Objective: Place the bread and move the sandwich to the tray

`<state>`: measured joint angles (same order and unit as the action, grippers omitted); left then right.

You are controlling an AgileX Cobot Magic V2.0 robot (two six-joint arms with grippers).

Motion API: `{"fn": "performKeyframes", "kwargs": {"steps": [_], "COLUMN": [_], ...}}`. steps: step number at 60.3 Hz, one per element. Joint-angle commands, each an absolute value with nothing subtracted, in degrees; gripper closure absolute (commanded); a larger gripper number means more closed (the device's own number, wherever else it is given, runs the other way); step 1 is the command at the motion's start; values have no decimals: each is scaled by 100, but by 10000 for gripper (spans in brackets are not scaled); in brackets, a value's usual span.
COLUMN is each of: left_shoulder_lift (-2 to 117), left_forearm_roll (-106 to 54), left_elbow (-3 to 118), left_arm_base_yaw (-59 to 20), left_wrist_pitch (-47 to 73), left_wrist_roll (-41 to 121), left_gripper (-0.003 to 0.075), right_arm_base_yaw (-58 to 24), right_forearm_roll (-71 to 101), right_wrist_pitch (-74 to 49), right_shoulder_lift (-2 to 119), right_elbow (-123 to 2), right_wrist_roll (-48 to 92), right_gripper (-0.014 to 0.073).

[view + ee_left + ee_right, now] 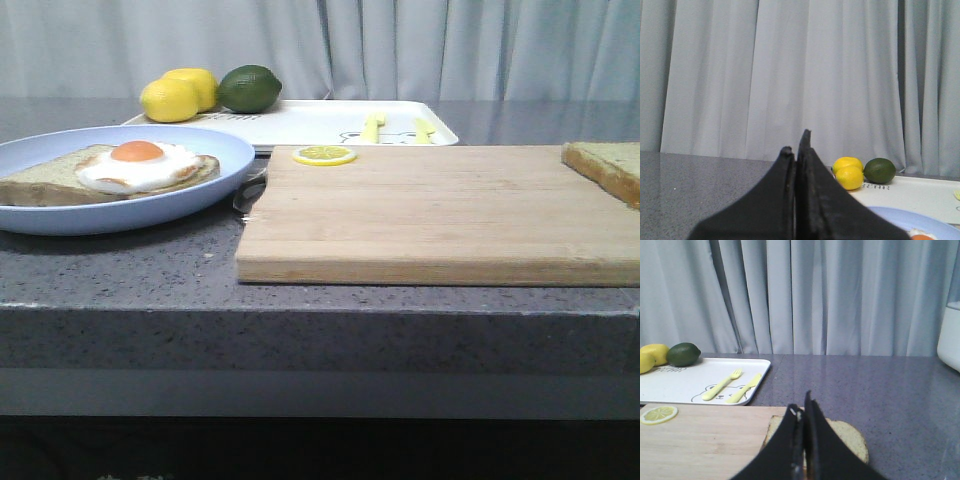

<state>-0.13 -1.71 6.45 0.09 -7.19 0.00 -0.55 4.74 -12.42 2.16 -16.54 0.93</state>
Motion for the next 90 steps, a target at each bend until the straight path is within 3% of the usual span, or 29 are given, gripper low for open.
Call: {"fn": "performKeyframes", "kwargs": {"steps": [1, 9, 20, 33, 37, 42, 48, 53, 57, 61, 71, 90], "left_shoulder_lift": [373, 1454, 2638, 2974, 2983, 2983, 2983, 2983, 2983, 2983, 2983, 2983], "left_forearm_roll": [-210, -210, -200, -200, -200, -200, -200, -200, -200, -200, -200, -200], "left_elbow": [1544, 2478, 2792, 2802, 2802, 2802, 2802, 2802, 2802, 2802, 2802, 2792], "left_arm_base_yaw": [16, 16, 16, 16, 16, 16, 16, 16, 16, 16, 16, 16], "left_wrist_pitch": [-114, 901, 555, 302, 302, 302, 302, 302, 302, 302, 302, 302], "left_wrist_roll": [-66, -66, -66, -66, -66, -66, -66, -66, -66, -66, -66, -66], "left_gripper": [739, 739, 739, 739, 738, 727, 594, 353, 174, 74, 62, 62], "right_arm_base_yaw": [-26, -26, -32, -32, -32, -32, -32, -32, -32, -32, 4, 51], "right_forearm_roll": [478, 478, 504, 504, 504, 504, 504, 504, 504, 504, 504, -60], "right_wrist_pitch": [-1406, -1644, -1648, -1621, -1627, -1627, -1641, -1651, -1646, -1652, -2169, -4019], "right_shoulder_lift": [765, 1794, 2738, 2803, 2803, 2803, 2803, 2803, 2803, 2803, 3239, 6069], "right_elbow": [-2420, -3152, -3487, -3487, -3487, -3487, -3487, -3451, -3379, -3323, -3647, -5561], "right_wrist_roll": [104, 104, 104, 104, 104, 104, 104, 104, 104, 104, 104, -612], "right_gripper": [652, 652, 652, 648, 613, 492, 261, 58, -35, -64, -60, -60]}}
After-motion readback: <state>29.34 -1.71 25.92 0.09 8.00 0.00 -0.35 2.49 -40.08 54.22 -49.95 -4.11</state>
